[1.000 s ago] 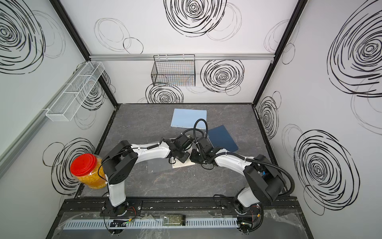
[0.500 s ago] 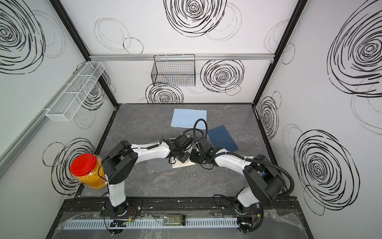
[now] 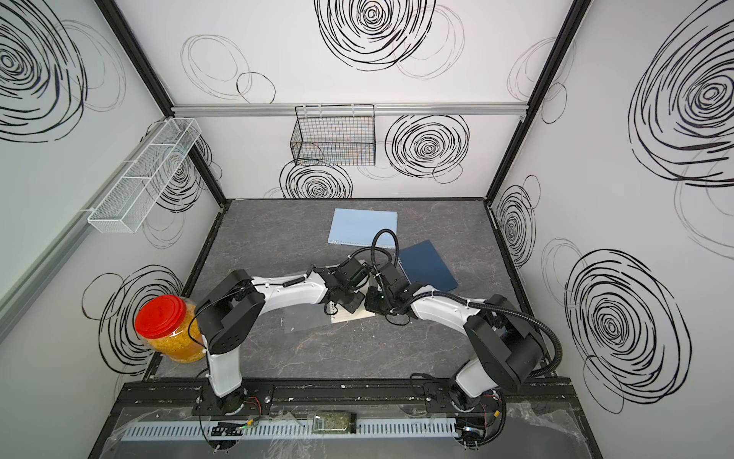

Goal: Tear off pages from different notebooks
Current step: Tear off the paper from the notebook.

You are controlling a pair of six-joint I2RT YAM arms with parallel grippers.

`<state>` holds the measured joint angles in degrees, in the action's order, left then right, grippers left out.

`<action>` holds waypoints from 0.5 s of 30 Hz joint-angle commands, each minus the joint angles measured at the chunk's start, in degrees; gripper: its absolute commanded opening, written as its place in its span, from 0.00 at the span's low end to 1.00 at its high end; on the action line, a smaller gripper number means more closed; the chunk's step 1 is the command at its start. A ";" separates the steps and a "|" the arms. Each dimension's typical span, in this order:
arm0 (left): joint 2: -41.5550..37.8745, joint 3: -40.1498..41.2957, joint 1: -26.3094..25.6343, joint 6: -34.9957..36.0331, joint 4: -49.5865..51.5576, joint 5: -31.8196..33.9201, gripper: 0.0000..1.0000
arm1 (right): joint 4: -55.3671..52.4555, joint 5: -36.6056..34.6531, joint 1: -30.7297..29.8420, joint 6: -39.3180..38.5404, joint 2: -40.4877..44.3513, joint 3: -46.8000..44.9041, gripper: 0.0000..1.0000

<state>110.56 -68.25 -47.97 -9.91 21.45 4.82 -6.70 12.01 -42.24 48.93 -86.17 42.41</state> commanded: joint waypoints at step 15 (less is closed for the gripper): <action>6.42 4.69 -1.34 -0.10 5.63 -4.82 0.00 | 14.10 3.30 0.58 9.85 1.75 -8.57 0.25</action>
<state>110.43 -67.96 -47.99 -9.93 21.08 4.84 3.84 15.03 -41.87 56.58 -86.06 34.24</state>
